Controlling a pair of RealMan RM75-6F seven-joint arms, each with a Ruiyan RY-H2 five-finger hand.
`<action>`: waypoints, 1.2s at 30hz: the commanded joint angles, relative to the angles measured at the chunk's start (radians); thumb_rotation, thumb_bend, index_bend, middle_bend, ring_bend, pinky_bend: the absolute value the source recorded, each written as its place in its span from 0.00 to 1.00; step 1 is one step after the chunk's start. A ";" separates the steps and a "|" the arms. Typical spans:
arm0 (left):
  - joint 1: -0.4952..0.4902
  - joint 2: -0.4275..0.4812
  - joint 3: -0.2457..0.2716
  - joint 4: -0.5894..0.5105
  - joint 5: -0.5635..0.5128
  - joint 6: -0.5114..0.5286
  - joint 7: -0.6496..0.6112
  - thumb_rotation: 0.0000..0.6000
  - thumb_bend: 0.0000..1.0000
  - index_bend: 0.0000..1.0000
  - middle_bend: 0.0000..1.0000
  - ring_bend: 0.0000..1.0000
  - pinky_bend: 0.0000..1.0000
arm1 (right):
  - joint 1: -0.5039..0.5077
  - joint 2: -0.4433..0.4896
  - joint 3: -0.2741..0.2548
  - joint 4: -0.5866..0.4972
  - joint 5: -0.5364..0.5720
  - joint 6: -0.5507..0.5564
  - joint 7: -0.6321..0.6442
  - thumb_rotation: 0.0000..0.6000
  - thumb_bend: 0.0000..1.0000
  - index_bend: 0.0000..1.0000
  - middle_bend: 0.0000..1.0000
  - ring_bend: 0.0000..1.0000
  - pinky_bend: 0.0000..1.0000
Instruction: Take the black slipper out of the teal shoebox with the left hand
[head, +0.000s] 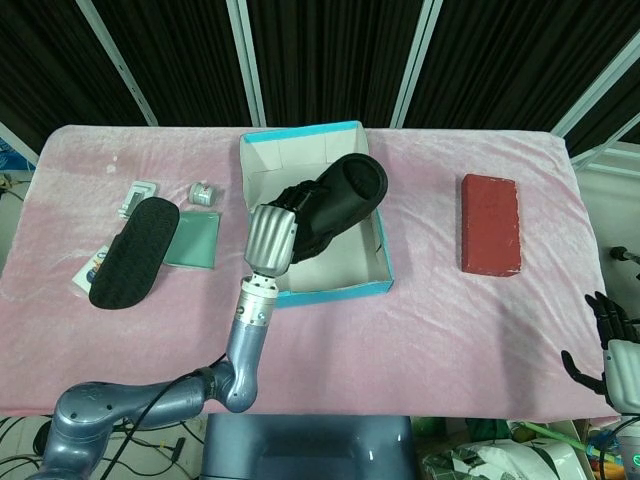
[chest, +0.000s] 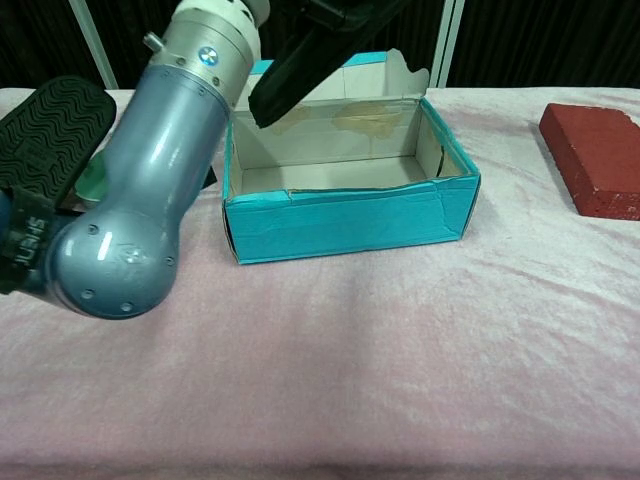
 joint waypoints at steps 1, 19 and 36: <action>0.143 0.213 0.028 -0.332 -0.058 -0.002 0.136 1.00 0.40 0.30 0.55 0.48 0.67 | 0.010 -0.003 0.002 0.002 -0.004 -0.010 -0.001 1.00 0.26 0.00 0.03 0.00 0.17; 0.417 0.551 0.198 -0.536 -0.426 -0.096 0.309 1.00 0.40 0.29 0.54 0.48 0.66 | 0.074 -0.032 0.009 0.033 -0.026 -0.073 0.015 1.00 0.26 0.00 0.03 0.00 0.17; 0.417 0.414 0.213 -0.423 -0.395 -0.121 0.280 1.00 0.00 0.00 0.04 0.00 0.15 | 0.071 -0.031 0.001 0.053 -0.018 -0.068 0.040 1.00 0.26 0.00 0.03 0.00 0.17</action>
